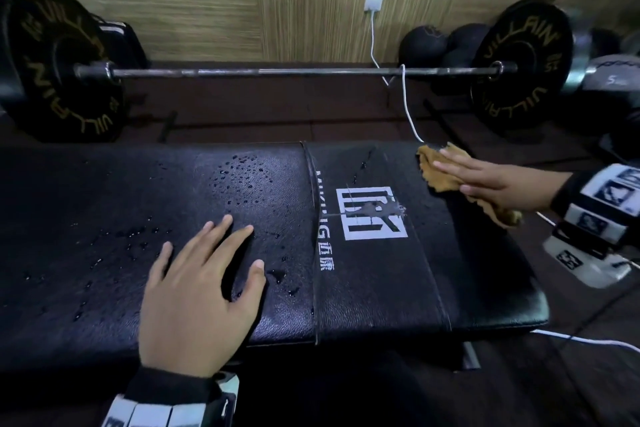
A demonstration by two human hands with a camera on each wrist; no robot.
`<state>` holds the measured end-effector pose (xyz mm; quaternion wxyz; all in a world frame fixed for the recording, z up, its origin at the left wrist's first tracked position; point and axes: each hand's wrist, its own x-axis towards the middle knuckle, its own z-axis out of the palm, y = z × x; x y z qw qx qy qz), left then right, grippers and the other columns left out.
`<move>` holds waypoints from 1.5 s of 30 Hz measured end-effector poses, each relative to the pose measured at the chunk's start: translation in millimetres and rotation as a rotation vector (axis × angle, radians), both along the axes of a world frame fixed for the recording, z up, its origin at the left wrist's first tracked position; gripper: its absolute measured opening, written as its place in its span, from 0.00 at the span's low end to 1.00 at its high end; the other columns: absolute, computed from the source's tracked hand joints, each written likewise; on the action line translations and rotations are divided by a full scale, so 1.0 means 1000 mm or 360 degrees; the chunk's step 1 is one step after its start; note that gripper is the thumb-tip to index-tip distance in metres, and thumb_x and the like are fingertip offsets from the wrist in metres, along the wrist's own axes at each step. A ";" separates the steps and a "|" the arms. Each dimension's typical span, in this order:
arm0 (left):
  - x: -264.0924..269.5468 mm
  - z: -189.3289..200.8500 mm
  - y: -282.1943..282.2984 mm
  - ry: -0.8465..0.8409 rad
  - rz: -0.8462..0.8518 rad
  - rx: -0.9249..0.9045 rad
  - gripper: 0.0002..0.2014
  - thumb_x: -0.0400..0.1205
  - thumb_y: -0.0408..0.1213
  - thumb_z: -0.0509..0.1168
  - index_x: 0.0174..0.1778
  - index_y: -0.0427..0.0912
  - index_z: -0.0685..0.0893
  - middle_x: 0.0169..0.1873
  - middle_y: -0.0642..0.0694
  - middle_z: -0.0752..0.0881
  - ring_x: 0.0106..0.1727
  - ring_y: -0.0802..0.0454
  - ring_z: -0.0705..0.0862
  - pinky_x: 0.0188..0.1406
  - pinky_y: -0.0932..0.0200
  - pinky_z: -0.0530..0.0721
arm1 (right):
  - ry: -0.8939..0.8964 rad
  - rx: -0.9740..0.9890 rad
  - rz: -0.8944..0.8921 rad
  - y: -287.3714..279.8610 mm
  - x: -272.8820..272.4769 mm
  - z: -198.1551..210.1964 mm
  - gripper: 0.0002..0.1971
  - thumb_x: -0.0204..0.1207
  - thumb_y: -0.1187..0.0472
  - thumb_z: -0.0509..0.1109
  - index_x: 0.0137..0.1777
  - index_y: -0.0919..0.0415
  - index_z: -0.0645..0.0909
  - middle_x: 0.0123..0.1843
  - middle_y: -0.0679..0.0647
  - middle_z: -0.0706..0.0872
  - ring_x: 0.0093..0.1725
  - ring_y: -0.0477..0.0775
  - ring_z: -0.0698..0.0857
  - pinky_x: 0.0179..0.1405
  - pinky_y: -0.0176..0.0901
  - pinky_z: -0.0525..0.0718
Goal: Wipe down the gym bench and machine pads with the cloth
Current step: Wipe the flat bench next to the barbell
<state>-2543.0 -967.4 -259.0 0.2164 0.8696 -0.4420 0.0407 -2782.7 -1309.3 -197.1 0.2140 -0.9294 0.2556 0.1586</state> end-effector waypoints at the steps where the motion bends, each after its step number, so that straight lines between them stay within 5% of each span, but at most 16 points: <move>1: 0.000 -0.001 0.000 -0.0006 0.0000 -0.0005 0.24 0.77 0.58 0.55 0.68 0.60 0.80 0.72 0.58 0.76 0.75 0.59 0.71 0.78 0.46 0.62 | 0.0031 -0.0031 -0.0065 -0.008 0.007 0.000 0.31 0.84 0.66 0.56 0.79 0.52 0.41 0.84 0.50 0.42 0.83 0.46 0.41 0.78 0.33 0.41; 4: 0.000 0.000 -0.001 -0.0008 0.0005 -0.0027 0.23 0.76 0.58 0.56 0.67 0.60 0.80 0.72 0.59 0.77 0.75 0.59 0.71 0.77 0.46 0.62 | 0.0082 -0.0233 -0.0197 -0.027 0.038 0.002 0.30 0.85 0.65 0.54 0.82 0.57 0.43 0.85 0.54 0.46 0.83 0.50 0.48 0.77 0.31 0.46; 7: -0.001 0.000 0.000 -0.0004 0.0010 -0.0047 0.23 0.76 0.58 0.56 0.66 0.60 0.81 0.71 0.59 0.77 0.75 0.59 0.72 0.77 0.46 0.62 | 0.0229 -0.0450 -0.0245 -0.026 0.070 0.002 0.28 0.86 0.61 0.52 0.83 0.54 0.45 0.85 0.55 0.47 0.82 0.58 0.55 0.78 0.43 0.54; 11: -0.002 -0.001 0.001 -0.0002 0.0010 -0.0041 0.24 0.77 0.58 0.55 0.67 0.60 0.80 0.72 0.59 0.76 0.75 0.60 0.71 0.78 0.47 0.61 | 0.0257 -0.0453 -0.0049 -0.003 0.085 0.001 0.29 0.87 0.60 0.51 0.83 0.55 0.41 0.84 0.58 0.40 0.83 0.60 0.41 0.81 0.49 0.44; 15: -0.001 -0.002 0.001 0.0000 -0.0008 -0.0040 0.24 0.77 0.58 0.54 0.68 0.60 0.80 0.73 0.59 0.76 0.76 0.60 0.70 0.78 0.45 0.61 | 0.0210 -0.0217 0.0313 0.034 0.051 -0.004 0.29 0.86 0.56 0.52 0.81 0.47 0.41 0.83 0.48 0.32 0.81 0.54 0.30 0.81 0.58 0.40; 19: 0.000 -0.003 0.000 -0.0007 0.0005 -0.0061 0.23 0.77 0.58 0.55 0.67 0.59 0.80 0.71 0.59 0.77 0.75 0.59 0.72 0.78 0.45 0.63 | -0.0008 -0.0060 0.0382 0.041 0.008 -0.002 0.28 0.84 0.61 0.56 0.80 0.44 0.50 0.83 0.43 0.36 0.81 0.44 0.33 0.81 0.47 0.39; 23: 0.000 -0.004 0.000 -0.0022 0.0010 -0.0073 0.23 0.77 0.57 0.55 0.66 0.58 0.81 0.71 0.58 0.78 0.75 0.58 0.72 0.77 0.44 0.63 | 0.0016 -0.0161 0.0043 0.019 0.013 0.005 0.30 0.84 0.64 0.57 0.80 0.50 0.47 0.84 0.51 0.41 0.83 0.47 0.42 0.75 0.27 0.40; 26: -0.001 -0.003 0.000 -0.0021 0.0007 -0.0060 0.23 0.77 0.57 0.55 0.66 0.58 0.81 0.71 0.57 0.78 0.75 0.58 0.72 0.77 0.44 0.63 | 0.0147 -0.0380 -0.0176 0.005 0.046 0.007 0.30 0.86 0.61 0.54 0.82 0.54 0.43 0.85 0.55 0.42 0.83 0.53 0.46 0.79 0.37 0.46; 32: -0.001 -0.003 0.002 -0.0016 -0.0015 -0.0037 0.23 0.78 0.57 0.54 0.68 0.58 0.80 0.72 0.57 0.77 0.76 0.58 0.71 0.78 0.44 0.62 | 0.0264 -0.0320 -0.0029 0.036 0.095 0.008 0.30 0.83 0.52 0.58 0.81 0.39 0.51 0.84 0.47 0.38 0.83 0.54 0.39 0.81 0.46 0.43; 35: 0.000 -0.002 0.004 0.0000 -0.0047 -0.0020 0.24 0.79 0.57 0.54 0.68 0.57 0.80 0.73 0.57 0.76 0.76 0.59 0.70 0.78 0.45 0.61 | 0.0098 -0.0208 0.0137 0.050 0.076 0.004 0.26 0.82 0.47 0.59 0.78 0.35 0.56 0.81 0.38 0.39 0.82 0.46 0.39 0.82 0.44 0.42; 41: 0.005 0.005 0.012 0.0082 -0.0129 0.0058 0.27 0.78 0.60 0.49 0.70 0.57 0.79 0.74 0.58 0.74 0.78 0.60 0.67 0.80 0.48 0.57 | -0.0019 0.0002 0.0178 0.041 0.022 0.008 0.23 0.80 0.56 0.65 0.68 0.30 0.66 0.76 0.26 0.51 0.79 0.34 0.51 0.78 0.30 0.47; 45: 0.010 0.011 0.015 0.0103 -0.0104 0.0201 0.27 0.78 0.65 0.47 0.71 0.66 0.75 0.76 0.64 0.70 0.79 0.63 0.63 0.79 0.39 0.53 | 0.0050 -0.0017 -0.0039 0.009 0.028 0.013 0.22 0.80 0.60 0.66 0.71 0.40 0.69 0.80 0.39 0.55 0.79 0.37 0.54 0.79 0.33 0.50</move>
